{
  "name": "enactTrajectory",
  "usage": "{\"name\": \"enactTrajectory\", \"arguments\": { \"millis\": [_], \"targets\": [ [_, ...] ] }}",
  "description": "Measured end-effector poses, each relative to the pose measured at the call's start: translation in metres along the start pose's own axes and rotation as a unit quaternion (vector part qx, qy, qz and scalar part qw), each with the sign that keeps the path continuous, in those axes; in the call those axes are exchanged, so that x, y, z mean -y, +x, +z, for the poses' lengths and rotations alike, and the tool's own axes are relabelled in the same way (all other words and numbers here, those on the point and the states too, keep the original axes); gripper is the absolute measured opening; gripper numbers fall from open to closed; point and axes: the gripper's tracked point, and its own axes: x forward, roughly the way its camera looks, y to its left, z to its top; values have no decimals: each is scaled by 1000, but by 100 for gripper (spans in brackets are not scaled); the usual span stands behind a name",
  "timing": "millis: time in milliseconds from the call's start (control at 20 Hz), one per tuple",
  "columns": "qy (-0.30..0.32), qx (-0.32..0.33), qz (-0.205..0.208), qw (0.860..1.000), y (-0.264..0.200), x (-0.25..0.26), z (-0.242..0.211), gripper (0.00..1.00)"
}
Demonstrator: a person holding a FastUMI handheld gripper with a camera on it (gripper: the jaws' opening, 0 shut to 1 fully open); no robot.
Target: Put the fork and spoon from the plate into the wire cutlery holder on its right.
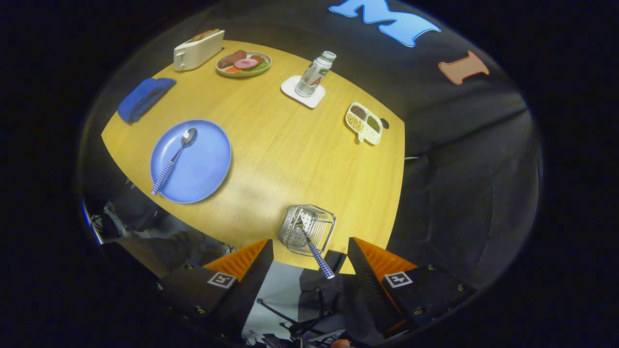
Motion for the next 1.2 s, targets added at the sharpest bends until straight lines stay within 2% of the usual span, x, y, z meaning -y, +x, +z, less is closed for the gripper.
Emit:
{"name": "enactTrajectory", "arguments": {
  "millis": [300, 500, 600, 800, 1200],
  "targets": [
    [46, 70, 43, 996, -23, -55, 33, 96],
    [56, 158, 55, 984, -39, -90, 70, 96],
    [59, 183, 74, 979, -41, -112, 81, 96],
    [57, 180, 98, 977, -35, -148, 89, 96],
    [93, 170, 130, 972, -25, -199, 100, 96]
  ]
}}
